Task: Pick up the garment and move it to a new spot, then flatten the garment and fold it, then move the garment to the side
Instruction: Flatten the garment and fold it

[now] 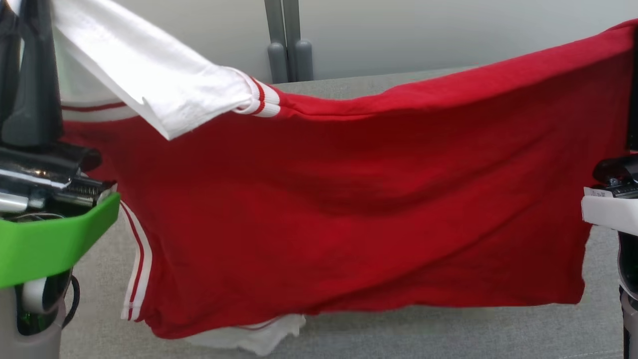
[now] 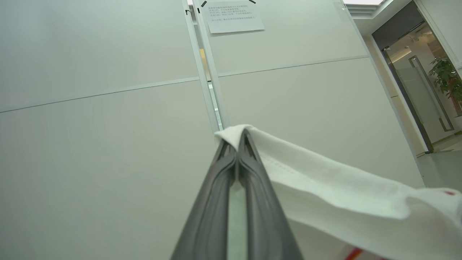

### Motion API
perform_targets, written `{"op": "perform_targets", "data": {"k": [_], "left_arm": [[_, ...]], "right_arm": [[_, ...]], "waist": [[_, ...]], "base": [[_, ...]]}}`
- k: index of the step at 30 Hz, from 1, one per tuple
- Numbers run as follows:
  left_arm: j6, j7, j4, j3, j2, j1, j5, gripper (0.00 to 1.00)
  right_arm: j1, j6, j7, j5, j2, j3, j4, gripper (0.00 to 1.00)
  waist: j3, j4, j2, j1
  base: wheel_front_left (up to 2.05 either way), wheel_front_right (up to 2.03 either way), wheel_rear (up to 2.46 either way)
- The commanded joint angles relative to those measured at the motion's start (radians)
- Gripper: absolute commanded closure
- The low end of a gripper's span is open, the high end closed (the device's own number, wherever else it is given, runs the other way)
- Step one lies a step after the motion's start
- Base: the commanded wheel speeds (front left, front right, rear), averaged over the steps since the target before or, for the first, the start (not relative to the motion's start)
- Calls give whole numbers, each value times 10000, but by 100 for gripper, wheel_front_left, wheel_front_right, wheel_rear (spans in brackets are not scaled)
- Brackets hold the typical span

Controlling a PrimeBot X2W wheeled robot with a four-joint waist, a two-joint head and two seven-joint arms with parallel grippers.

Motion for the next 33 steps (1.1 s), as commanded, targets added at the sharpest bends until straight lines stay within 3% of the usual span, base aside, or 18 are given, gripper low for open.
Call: {"op": "perform_targets", "data": {"k": [1,6,10,16,22,26,33], "left_arm": [[-64,143,87,-17,53,-345,-130,100],[-326,471,1009,-115,155,-1482,-406,100],[-610,610,2229,-308,241,-3032,-251,100],[-809,397,4804,-558,188,-6474,235,100],[-976,-127,7718,-1496,156,-9552,1526,100],[-635,-791,9465,-1807,-328,-11004,2024,100],[115,-2595,11498,-1851,-1173,-11889,2131,100]], "right_arm": [[75,-12,135,59,34,4,-112,100],[-670,-10,379,307,50,222,213,100],[-2203,-10,454,518,-107,483,1230,100],[-5976,-7,-27,-18,-303,1058,4305,100],[-9562,-9,-1040,-1131,392,936,8398,100],[-11329,-9,-1609,-2234,802,185,10706,100],[-12714,-9,-2532,-3986,1195,-1094,12976,100]], "waist": [[360,60,0,0],[1256,135,0,0],[2251,175,0,0],[3545,84,0,0],[4051,-54,0,0],[4565,92,0,0],[5493,381,0,0]], "base": [[0,0,0],[0,0,0],[0,0,0],[0,0,0],[0,0,0],[0,0,0],[0,0,0]]}}
